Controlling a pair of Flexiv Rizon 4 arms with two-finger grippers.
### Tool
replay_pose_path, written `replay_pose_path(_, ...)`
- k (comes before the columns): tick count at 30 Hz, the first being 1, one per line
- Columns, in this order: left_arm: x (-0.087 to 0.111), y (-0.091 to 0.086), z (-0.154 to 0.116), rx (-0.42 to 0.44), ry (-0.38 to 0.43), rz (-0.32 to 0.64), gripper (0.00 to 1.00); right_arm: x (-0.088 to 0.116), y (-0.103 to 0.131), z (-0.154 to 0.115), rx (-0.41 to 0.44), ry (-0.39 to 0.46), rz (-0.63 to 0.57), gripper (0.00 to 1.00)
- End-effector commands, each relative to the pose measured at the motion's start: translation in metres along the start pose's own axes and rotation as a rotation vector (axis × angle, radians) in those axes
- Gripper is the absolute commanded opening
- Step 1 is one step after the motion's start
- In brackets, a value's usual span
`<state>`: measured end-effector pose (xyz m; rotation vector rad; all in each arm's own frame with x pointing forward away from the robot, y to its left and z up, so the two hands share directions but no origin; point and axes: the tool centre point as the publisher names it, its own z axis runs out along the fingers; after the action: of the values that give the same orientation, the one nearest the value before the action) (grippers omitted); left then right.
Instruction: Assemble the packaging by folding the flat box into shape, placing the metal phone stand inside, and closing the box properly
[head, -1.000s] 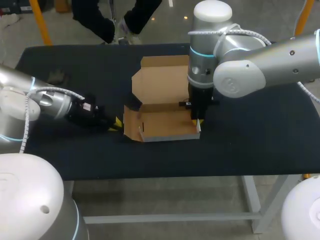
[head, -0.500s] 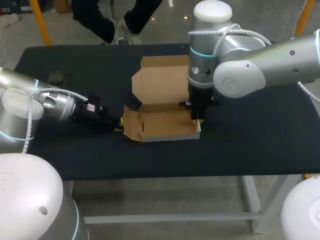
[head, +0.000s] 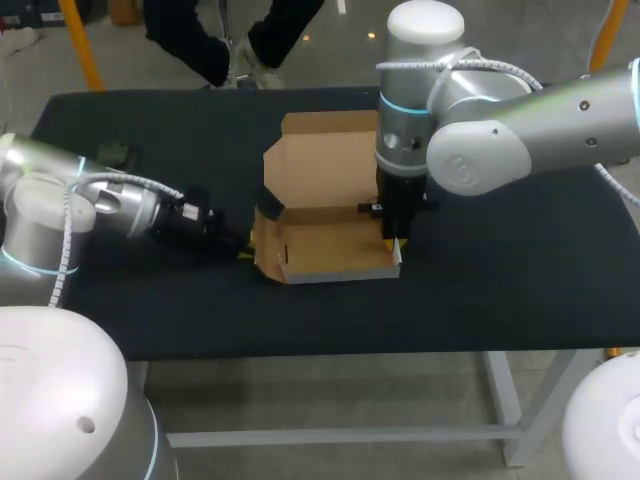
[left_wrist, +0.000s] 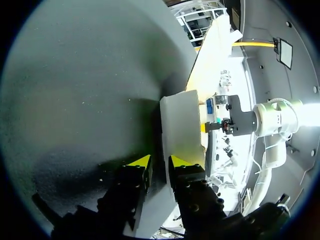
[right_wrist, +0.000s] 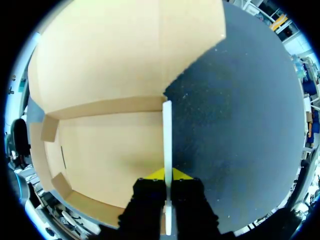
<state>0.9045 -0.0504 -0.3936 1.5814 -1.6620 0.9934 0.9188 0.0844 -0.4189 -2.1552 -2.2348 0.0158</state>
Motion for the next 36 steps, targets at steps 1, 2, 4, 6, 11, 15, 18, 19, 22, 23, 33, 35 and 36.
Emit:
replay_pose_path(1, 0.006, -0.002, 0.002, -0.009, -0.003, 0.006, 0.27, 0.001, 0.001, -0.001, 0.003, -0.003, 0.000, 0.00)
replay_pose_path(2, 0.007, -0.002, 0.003, -0.010, -0.003, 0.008, 0.27, 0.001, 0.001, -0.001, 0.003, -0.003, 0.000, 0.00)
replay_pose_path(4, 0.011, -0.002, 0.004, -0.012, 0.000, 0.014, 0.27, 0.001, 0.001, -0.001, 0.003, -0.003, 0.000, 0.00)
replay_pose_path(6, 0.015, -0.003, 0.005, -0.013, 0.002, 0.020, 0.27, 0.001, 0.001, -0.001, 0.003, -0.003, 0.000, 0.00)
replay_pose_path(11, 0.021, -0.004, 0.005, -0.012, 0.010, 0.031, 0.27, 0.001, 0.001, -0.001, 0.003, -0.003, 0.000, 0.00)
replay_pose_path(15, 0.026, -0.004, 0.006, -0.011, 0.024, 0.035, 0.29, 0.001, 0.001, -0.001, 0.003, -0.003, 0.000, 0.00)
replay_pose_path(18, 0.029, -0.003, 0.007, -0.018, 0.041, 0.037, 0.29, 0.001, 0.001, -0.001, 0.003, -0.003, 0.000, 0.00)
replay_pose_path(19, 0.031, -0.003, 0.008, -0.024, 0.051, 0.036, 0.29, 0.001, 0.001, -0.001, 0.003, -0.003, 0.000, 0.00)
replay_pose_path(22, 0.033, -0.001, 0.011, -0.031, 0.061, 0.033, 0.29, 0.001, 0.001, -0.001, 0.003, -0.003, 0.000, 0.00)
replay_pose_path(23, 0.034, -0.001, 0.013, -0.035, 0.066, 0.031, 0.29, 0.001, 0.001, -0.001, 0.003, -0.003, 0.000, 0.00)
replay_pose_path(33, 0.033, 0.001, 0.020, -0.040, 0.086, 0.005, 0.35, 0.001, 0.001, -0.001, 0.003, -0.003, 0.000, 0.00)
replay_pose_path(35, 0.035, 0.001, 0.021, -0.040, 0.089, 0.003, 0.35, 0.001, 0.001, -0.001, 0.003, -0.003, 0.000, 0.00)
replay_pose_path(36, 0.035, 0.001, 0.021, -0.039, 0.091, 0.003, 0.35, 0.001, 0.001, -0.001, 0.003, -0.003, 0.000, 0.00)
